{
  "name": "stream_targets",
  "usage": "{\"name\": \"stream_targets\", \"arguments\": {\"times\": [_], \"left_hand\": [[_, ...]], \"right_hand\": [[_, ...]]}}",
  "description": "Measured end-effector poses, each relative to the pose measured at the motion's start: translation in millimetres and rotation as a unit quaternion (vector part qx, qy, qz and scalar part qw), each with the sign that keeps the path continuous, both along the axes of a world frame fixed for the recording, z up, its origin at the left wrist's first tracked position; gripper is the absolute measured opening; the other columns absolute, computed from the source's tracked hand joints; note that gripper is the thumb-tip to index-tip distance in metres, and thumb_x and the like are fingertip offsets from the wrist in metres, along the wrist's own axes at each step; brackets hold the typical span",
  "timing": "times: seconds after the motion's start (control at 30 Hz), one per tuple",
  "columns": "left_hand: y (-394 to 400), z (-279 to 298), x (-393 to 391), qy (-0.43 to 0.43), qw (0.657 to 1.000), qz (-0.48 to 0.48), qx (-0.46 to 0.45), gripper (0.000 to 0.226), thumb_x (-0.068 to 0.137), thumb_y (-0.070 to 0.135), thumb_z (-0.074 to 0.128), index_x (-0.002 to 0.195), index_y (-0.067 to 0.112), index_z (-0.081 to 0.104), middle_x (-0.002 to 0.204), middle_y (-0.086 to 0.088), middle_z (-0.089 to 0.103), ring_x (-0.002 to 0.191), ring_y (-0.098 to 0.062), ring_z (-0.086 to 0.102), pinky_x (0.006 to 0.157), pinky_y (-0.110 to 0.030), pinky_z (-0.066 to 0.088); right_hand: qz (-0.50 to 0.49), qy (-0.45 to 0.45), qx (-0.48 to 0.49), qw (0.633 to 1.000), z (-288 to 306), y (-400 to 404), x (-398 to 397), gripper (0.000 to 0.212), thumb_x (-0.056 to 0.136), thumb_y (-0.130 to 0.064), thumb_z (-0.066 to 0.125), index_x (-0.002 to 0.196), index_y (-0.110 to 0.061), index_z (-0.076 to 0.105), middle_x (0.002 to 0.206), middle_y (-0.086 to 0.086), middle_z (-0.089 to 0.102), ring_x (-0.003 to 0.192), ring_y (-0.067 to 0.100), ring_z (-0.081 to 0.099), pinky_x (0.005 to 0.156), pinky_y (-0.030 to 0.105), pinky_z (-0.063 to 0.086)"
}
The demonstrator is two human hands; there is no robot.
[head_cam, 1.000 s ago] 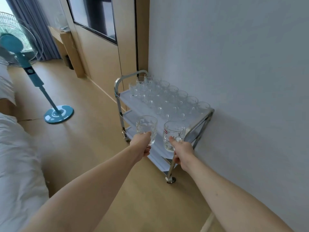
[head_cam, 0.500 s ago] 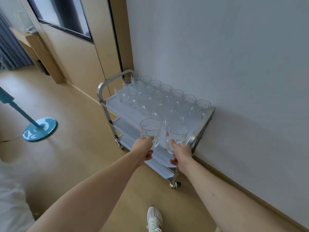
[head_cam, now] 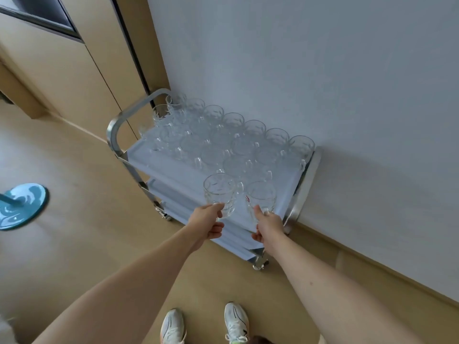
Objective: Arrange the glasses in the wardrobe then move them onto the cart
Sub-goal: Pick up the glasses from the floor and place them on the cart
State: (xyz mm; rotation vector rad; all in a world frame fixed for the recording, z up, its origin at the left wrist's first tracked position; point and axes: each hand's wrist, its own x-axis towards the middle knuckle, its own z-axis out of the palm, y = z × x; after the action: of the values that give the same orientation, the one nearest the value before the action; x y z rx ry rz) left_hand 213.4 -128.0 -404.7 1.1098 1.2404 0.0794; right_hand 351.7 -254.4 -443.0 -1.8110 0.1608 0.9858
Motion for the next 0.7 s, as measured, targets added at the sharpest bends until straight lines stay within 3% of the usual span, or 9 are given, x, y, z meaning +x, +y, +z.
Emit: {"name": "stream_targets", "arguments": {"times": [0.1,0.27,0.37,0.5,0.7], "left_hand": [[12,-6,2,-0.010,1.000,-0.015,-0.014,0.035,0.089,0.046,0.069,0.087,0.012,0.063,0.074,-0.013,0.069,0.060,-0.022,0.061,0.064,-0.032,0.062],[32,-9,3,-0.014,0.999,-0.035,-0.019,0.033,0.091,0.044,0.069,0.085,0.012,0.063,0.075,-0.012,0.068,0.063,-0.023,0.061,0.066,-0.033,0.063],[42,-12,-2,-0.016,0.998,-0.054,-0.014,0.035,0.091,0.045,0.069,0.084,0.012,0.063,0.075,-0.012,0.068,0.063,-0.023,0.061,0.068,-0.033,0.062],[55,-15,-7,-0.011,0.997,-0.082,0.005,0.037,0.092,0.047,0.068,0.082,0.012,0.062,0.076,-0.011,0.069,0.066,-0.023,0.062,0.071,-0.034,0.062],[62,-17,-7,-0.016,0.997,-0.081,0.008,0.036,0.094,0.045,0.067,0.082,0.011,0.061,0.077,-0.011,0.068,0.067,-0.022,0.062,0.069,-0.032,0.061]], "right_hand": [[-0.019,0.005,-0.011,1.000,-9,7,1,0.050,0.096,-0.054,0.060,0.129,-0.016,0.058,0.079,0.002,0.050,0.059,0.016,0.051,0.085,0.047,0.062],[-0.018,0.005,-0.011,1.000,-21,19,9,0.034,0.101,-0.047,0.055,0.099,-0.014,0.060,0.077,0.003,0.046,0.056,0.013,0.050,0.080,0.041,0.063],[-0.010,0.000,-0.013,1.000,-26,25,12,0.024,0.104,-0.041,0.051,0.100,-0.018,0.057,0.074,0.003,0.046,0.066,0.015,0.048,0.065,0.030,0.058],[0.014,-0.035,-0.038,0.999,-35,26,13,0.016,0.106,-0.040,0.048,0.103,-0.027,0.057,0.075,0.003,0.052,0.070,0.015,0.049,0.063,0.028,0.051],[0.039,-0.059,-0.049,0.996,-39,34,27,0.024,0.107,-0.039,0.045,0.111,-0.019,0.056,0.081,0.005,0.056,0.068,0.015,0.050,0.055,0.024,0.047]]}}
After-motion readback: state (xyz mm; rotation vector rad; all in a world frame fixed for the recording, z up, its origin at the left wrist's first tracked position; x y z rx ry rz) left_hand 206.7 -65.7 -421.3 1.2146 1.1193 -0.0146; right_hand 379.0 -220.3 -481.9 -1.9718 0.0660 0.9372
